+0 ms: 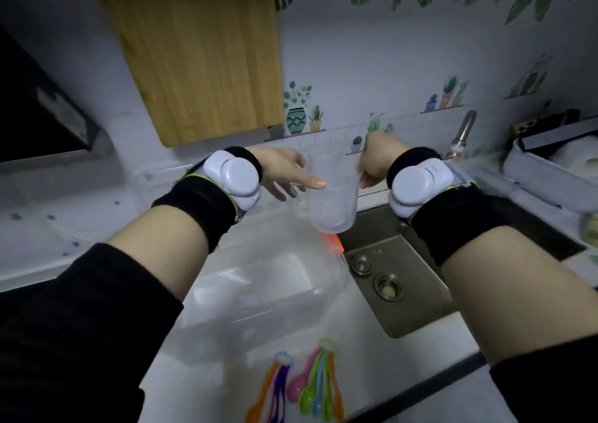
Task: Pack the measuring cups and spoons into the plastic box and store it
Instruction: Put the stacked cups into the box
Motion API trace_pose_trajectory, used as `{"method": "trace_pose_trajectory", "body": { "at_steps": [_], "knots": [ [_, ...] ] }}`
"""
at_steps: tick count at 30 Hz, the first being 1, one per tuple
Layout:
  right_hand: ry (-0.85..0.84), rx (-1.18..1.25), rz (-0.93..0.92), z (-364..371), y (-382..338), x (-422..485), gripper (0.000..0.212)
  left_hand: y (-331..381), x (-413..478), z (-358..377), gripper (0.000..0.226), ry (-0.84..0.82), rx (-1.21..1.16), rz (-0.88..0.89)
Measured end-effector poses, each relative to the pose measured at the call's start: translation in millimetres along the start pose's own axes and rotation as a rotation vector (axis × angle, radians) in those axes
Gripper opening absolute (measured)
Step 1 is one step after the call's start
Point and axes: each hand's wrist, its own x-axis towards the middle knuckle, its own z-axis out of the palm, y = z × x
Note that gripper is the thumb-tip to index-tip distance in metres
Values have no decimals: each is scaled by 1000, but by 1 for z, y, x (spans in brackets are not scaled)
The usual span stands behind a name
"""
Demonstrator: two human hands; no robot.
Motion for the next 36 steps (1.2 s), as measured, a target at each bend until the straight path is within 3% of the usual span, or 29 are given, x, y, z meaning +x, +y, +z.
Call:
{"method": "trace_pose_trajectory", "body": {
  "at_steps": [4,8,10,13,16,19,23,27,29,33,36],
  "knots": [
    [-64,-90,-34,34,-26,12,33,-36,0,-10,74,31,-39,-94],
    [-133,-145,-50,67,-46,24,35,-73,7,-12,71,39,-85,-163],
    [-178,-137,-39,82,-50,27,34,-88,10,-8,68,43,-96,-177],
    [-223,-150,-39,110,-54,35,14,-113,20,1,59,25,-130,-207],
    [-231,-82,-27,139,-47,43,27,-127,26,12,40,37,-129,-207],
    [-234,-147,-5,159,-43,44,15,-140,35,24,48,79,-92,-202],
    [-248,-188,40,186,-32,54,38,-156,49,41,52,130,-78,-211],
    [-319,-270,40,212,-17,61,19,-169,62,53,47,124,-26,-226],
    [-335,-317,27,223,-10,64,27,-173,67,58,46,130,-13,-235],
    [-340,-257,51,229,-7,59,38,-181,79,65,51,138,-3,-234],
    [-269,-109,129,227,-11,54,32,-185,85,70,56,163,60,-226]
  ]
}}
